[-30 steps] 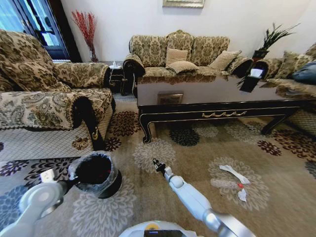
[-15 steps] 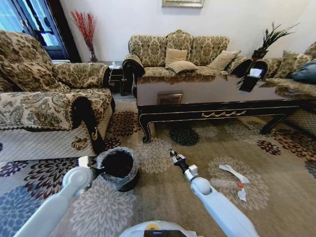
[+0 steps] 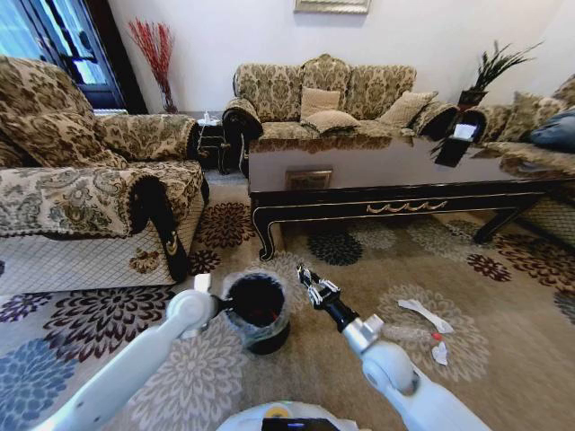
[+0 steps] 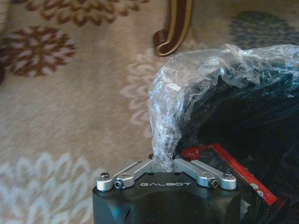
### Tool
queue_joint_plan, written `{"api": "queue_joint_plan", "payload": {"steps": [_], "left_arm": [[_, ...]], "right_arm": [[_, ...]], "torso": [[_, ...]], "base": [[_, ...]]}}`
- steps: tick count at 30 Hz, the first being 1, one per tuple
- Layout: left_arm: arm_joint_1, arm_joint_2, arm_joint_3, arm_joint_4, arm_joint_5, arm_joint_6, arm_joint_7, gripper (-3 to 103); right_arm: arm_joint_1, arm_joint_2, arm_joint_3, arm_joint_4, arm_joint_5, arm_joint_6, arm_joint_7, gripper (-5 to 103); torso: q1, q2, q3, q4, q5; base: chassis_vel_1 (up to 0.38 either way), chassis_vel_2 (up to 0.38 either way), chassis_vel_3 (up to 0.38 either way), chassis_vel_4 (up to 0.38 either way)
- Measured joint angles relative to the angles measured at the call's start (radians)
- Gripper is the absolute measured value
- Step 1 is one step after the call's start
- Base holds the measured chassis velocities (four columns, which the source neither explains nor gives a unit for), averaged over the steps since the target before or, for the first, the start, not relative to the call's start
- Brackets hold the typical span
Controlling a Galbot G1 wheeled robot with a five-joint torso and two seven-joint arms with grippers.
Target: Move to the front of the table and pick up the trash from the floor, then place it into the trash bin.
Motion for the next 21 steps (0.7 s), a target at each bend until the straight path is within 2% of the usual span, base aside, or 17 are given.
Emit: {"api": "queue_joint_plan", "payload": {"steps": [7, 12, 18, 19, 20, 21], "left_arm": [[-0.104, -0.053, 0.146, 0.036, -0.009, 0.000, -0.006, 0], [-0.141, -0.096, 0.205, 0.033, -0.021, 0.000, -0.014, 0], [-0.150, -0.114, 0.210, 0.020, -0.024, 0.000, -0.015, 0], [-0.149, -0.112, 0.206, 0.018, -0.025, 0.000, -0.015, 0], [-0.147, -0.108, 0.203, 0.017, -0.025, 0.000, -0.015, 0], [-0.144, -0.098, 0.196, 0.015, -0.025, 0.000, -0.016, 0]], "right_arm": [[-0.047, 0.007, -0.002, 0.019, -0.070, 0.011, -0.023, 20], [-0.063, 0.021, 0.001, 0.001, -0.105, 0.013, -0.025, 20], [-0.087, 0.045, 0.018, -0.033, -0.138, 0.029, -0.014, 19], [-0.085, 0.048, 0.018, -0.040, -0.145, 0.032, -0.010, 24], [-0.083, 0.050, 0.017, -0.046, -0.149, 0.035, -0.009, 24], [-0.080, 0.053, 0.015, -0.051, -0.154, 0.040, -0.008, 35]], "torso": [[0.000, 0.000, 0.000, 0.0002, 0.0002], [0.000, 0.000, 0.000, 0.0001, 0.0002], [0.000, 0.000, 0.000, -0.0001, 0.0001], [0.000, 0.000, 0.000, -0.0001, 0.0000], [0.000, 0.000, 0.000, -0.0001, 0.0001], [0.000, 0.000, 0.000, 0.0002, 0.0001]], "base": [[0.000, 0.000, 0.000, 0.000], [0.000, 0.000, 0.000, 0.000], [0.000, 0.000, 0.000, 0.000], [0.000, 0.000, 0.000, 0.000], [0.000, 0.000, 0.000, 0.000], [0.000, 0.000, 0.000, 0.000]]}}
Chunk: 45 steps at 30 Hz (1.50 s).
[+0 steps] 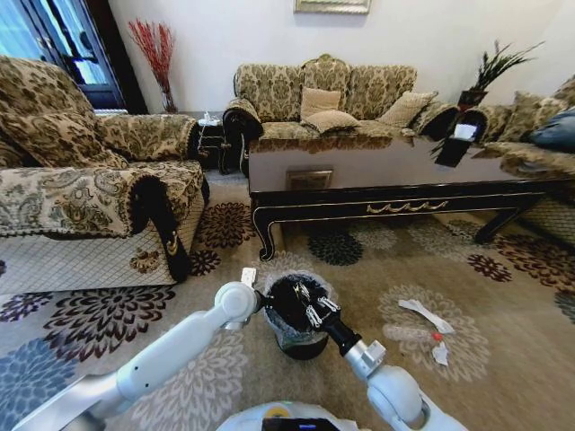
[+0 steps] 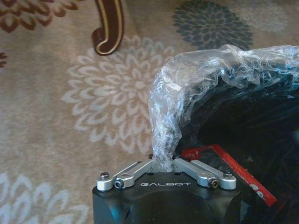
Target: Move to the front of the table and pick up the trash from the floor, then place it into the trash bin.
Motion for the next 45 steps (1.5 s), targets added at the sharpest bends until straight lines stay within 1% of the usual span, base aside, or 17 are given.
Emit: {"api": "queue_joint_plan", "payload": {"steps": [1, 3, 5, 6, 7, 8, 12, 14, 15, 16, 17, 18, 20, 23, 32, 39, 45], "left_arm": [[0.004, 0.006, -0.005, 0.000, 0.000, 0.000, 0.000, 0], [0.010, 0.010, -0.013, 0.000, 0.001, 0.000, 0.000, 0], [0.026, 0.008, -0.030, 0.001, 0.008, 0.000, 0.000, 0], [0.035, 0.006, -0.038, 0.002, 0.012, 0.000, 0.000, 0], [0.045, 0.003, -0.046, 0.002, 0.017, 0.000, -0.001, 0], [0.045, 0.003, -0.046, 0.002, 0.017, 0.000, -0.001, 0], [0.103, 0.001, -0.087, 0.002, 0.038, 0.000, 0.000, 0], [0.110, 0.005, -0.097, 0.002, 0.041, 0.000, 0.001, 0], [0.124, 0.013, -0.115, 0.001, 0.044, 0.000, 0.004, 0], [0.135, 0.020, -0.132, 0.001, 0.045, 0.000, 0.007, 0], [0.143, 0.024, -0.144, 0.000, 0.047, 0.000, 0.011, 0], [0.143, 0.024, -0.144, 0.000, 0.047, 0.000, 0.011, 0], [0.184, 0.032, -0.198, 0.000, 0.059, 0.000, 0.026, 0], [0.243, 0.031, -0.274, 0.001, 0.074, 0.000, 0.031, 0], [0.301, 0.071, -0.359, -0.012, 0.076, 0.000, 0.050, 0], [0.312, 0.075, -0.374, -0.010, 0.075, 0.000, 0.057, 0], [0.322, 0.069, -0.385, -0.008, 0.077, 0.000, 0.066, 0]], "right_arm": [[0.000, 0.002, -0.001, -0.001, -0.001, 0.002, 0.000, 40], [0.000, 0.004, -0.001, -0.001, -0.003, 0.002, -0.001, 40], [-0.002, 0.007, -0.001, -0.001, -0.009, 0.003, -0.006, 51], [-0.003, 0.008, 0.000, -0.001, -0.010, 0.004, -0.008, 51], [-0.006, 0.010, 0.000, -0.001, -0.011, 0.005, -0.010, 57], [-0.006, 0.010, 0.000, -0.001, -0.011, 0.005, -0.010, 57], [-0.015, 0.011, 0.004, 0.004, -0.016, 0.006, -0.021, 79], [-0.015, 0.011, 0.005, 0.004, -0.016, 0.006, -0.022, 79], [-0.014, 0.013, 0.006, 0.005, -0.016, 0.005, -0.023, 90], [-0.014, 0.014, 0.007, 0.005, -0.016, 0.005, -0.024, 90], [-0.015, 0.014, 0.007, 0.005, -0.016, 0.005, -0.024, 95], [-0.015, 0.014, 0.007, 0.005, -0.016, 0.005, -0.024, 95], [-0.019, 0.018, 0.007, 0.005, -0.017, 0.005, -0.025, 100], [-0.022, 0.022, 0.007, 0.006, -0.020, 0.005, -0.025, 100], [-0.025, 0.024, 0.009, 0.006, -0.018, 0.001, -0.024, 100], [-0.053, 0.028, 0.030, 0.009, -0.022, 0.002, -0.024, 100], [-0.054, 0.024, 0.053, -0.009, -0.014, 0.026, -0.015, 100]], "torso": [[0.000, 0.000, 0.000, 0.0000, 0.0000], [0.000, 0.000, 0.000, 0.0001, 0.0000], [0.000, 0.000, 0.000, 0.0000, -0.0001], [0.000, 0.000, 0.000, 0.0000, -0.0001], [0.000, 0.000, 0.000, 0.0000, -0.0002], [0.000, 0.000, 0.000, 0.0000, -0.0002], [0.000, 0.000, 0.000, -0.0001, -0.0003], [0.000, 0.000, 0.000, -0.0001, -0.0003], [0.000, 0.000, 0.000, -0.0001, -0.0002], [0.000, 0.000, 0.000, 0.0000, -0.0002], [0.000, 0.000, 0.000, 0.0000, -0.0003], [0.000, 0.000, 0.000, 0.0000, -0.0003], [0.000, 0.000, 0.000, 0.0000, -0.0002], [0.000, 0.000, 0.000, 0.0001, -0.0004], [0.000, 0.000, 0.000, 0.0000, -0.0001], [0.000, 0.000, 0.000, -0.0004, -0.0001], [0.000, 0.000, 0.000, -0.0005, 0.0002]], "base": [[0.000, 0.000, 0.000, 0.000], [0.000, 0.000, 0.000, 0.000], [0.000, 0.000, 0.000, 0.000], [0.000, 0.000, 0.000, 0.000], [0.000, 0.000, 0.000, 0.000], [0.000, 0.000, 0.000, 0.000], [0.000, 0.000, 0.000, 0.000], [0.000, 0.000, 0.000, 0.000], [0.000, 0.000, 0.000, 0.000], [0.000, 0.000, 0.000, 0.000], [0.000, 0.000, 0.000, 0.000], [0.000, 0.000, 0.000, 0.000], [-0.028, -0.015, 0.017, 0.028], [-0.077, -0.068, 0.072, 0.090], [-0.175, -0.173, 0.183, 0.189], [-0.295, -0.277, 0.285, 0.276], [-0.237, -0.221, 0.214, 0.224]]}}
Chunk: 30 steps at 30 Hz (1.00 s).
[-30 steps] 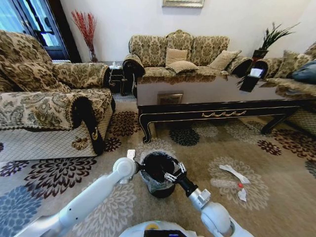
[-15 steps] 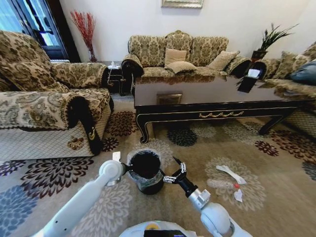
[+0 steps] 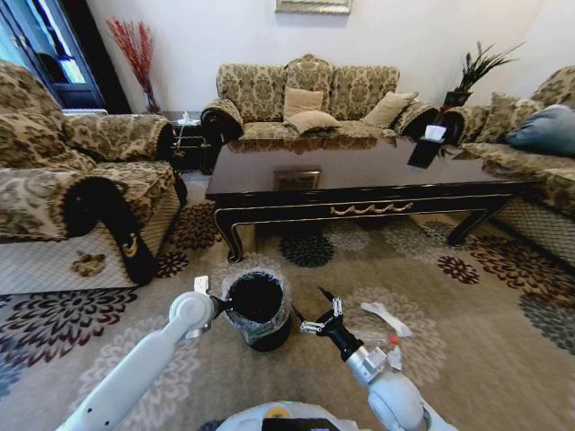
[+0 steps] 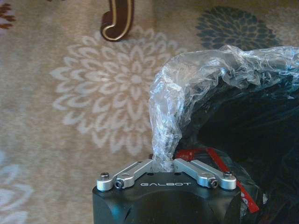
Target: Move to the front of the table and pick up the trash from the floor, then place it into the trash bin.
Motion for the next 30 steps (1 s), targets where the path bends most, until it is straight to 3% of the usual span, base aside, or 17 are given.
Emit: {"api": "queue_joint_plan", "payload": {"steps": [9, 12, 13, 17, 30], "left_arm": [[0.037, 0.002, -0.047, -0.012, 0.012, 0.000, 0.002, 0], [0.067, 0.003, -0.083, -0.019, 0.028, 0.000, 0.010, 0], [0.080, 0.010, -0.102, -0.020, 0.034, 0.000, 0.015, 0], [0.099, 0.014, -0.127, -0.039, 0.032, 0.000, 0.017, 0], [0.106, -0.004, -0.135, -0.035, 0.035, 0.000, 0.026, 0]], "right_arm": [[0.022, -0.064, 0.051, -0.124, -0.052, 0.047, -0.029, 100], [0.074, -0.109, 0.057, -0.248, -0.100, 0.126, -0.086, 100], [0.113, -0.143, 0.074, -0.380, -0.136, 0.192, -0.128, 100], [0.152, -0.160, 0.080, -0.533, -0.154, 0.261, -0.172, 100], [0.222, -0.238, 0.051, -0.763, -0.198, 0.343, -0.367, 100]], "torso": [[0.000, 0.000, 0.000, 0.0006, -0.0004], [0.000, 0.000, 0.000, 0.0007, -0.0004], [0.000, 0.000, 0.000, 0.0006, 0.0001], [0.000, 0.000, 0.000, 0.0004, 0.0000], [0.000, 0.000, 0.000, 0.0003, -0.0003]], "base": [[-0.019, -0.012, 0.023, 0.013], [0.008, 0.019, -0.004, -0.003], [0.000, 0.000, 0.000, 0.000], [0.000, 0.000, 0.000, 0.000], [0.000, 0.000, 0.000, 0.000]]}}
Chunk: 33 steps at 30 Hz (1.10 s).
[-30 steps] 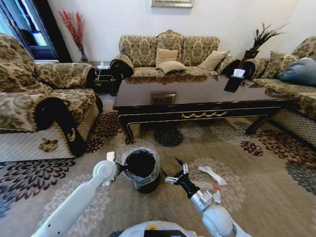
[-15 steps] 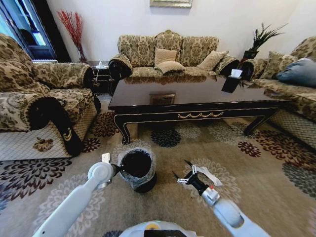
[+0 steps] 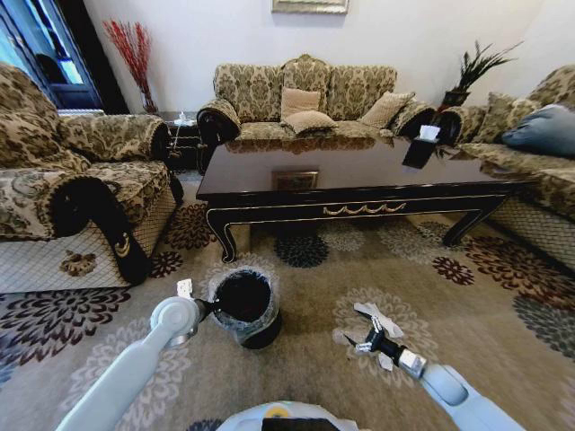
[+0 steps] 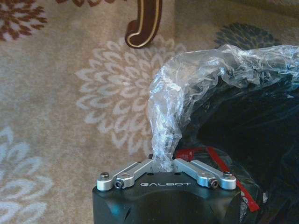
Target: Move to the front of the table and pick up the trash from the floor, then place it into the trash bin.
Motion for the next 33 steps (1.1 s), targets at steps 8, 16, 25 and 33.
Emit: {"api": "queue_joint_plan", "payload": {"steps": [8, 16, 25, 33], "left_arm": [[-0.003, 0.000, 0.012, -0.003, 0.005, 0.000, 0.000, 0], [-0.001, 0.014, 0.022, -0.015, 0.004, 0.000, 0.000, 0], [-0.020, 0.016, 0.017, -0.013, -0.002, 0.000, -0.003, 0], [-0.012, 0.018, 0.005, -0.018, -0.005, 0.000, -0.004, 0]], "right_arm": [[0.125, 0.013, -0.050, -0.138, -0.146, 0.012, -0.050, 100], [0.222, 0.040, -0.098, -0.268, -0.235, 0.021, -0.052, 100], [0.289, 0.045, -0.168, -0.338, -0.292, 0.025, -0.047, 100], [0.288, 0.052, -0.159, -0.340, -0.297, 0.029, -0.047, 89]], "torso": [[0.000, 0.000, 0.000, 0.0003, 0.0001], [0.000, 0.000, 0.000, 0.0002, 0.0002], [0.000, 0.000, 0.000, 0.0000, 0.0000], [0.000, 0.000, 0.000, 0.0001, 0.0000]], "base": [[0.000, 0.000, 0.000, 0.000], [0.000, 0.000, 0.000, 0.000], [0.000, 0.000, 0.000, 0.000], [0.000, 0.000, 0.000, 0.000]]}}
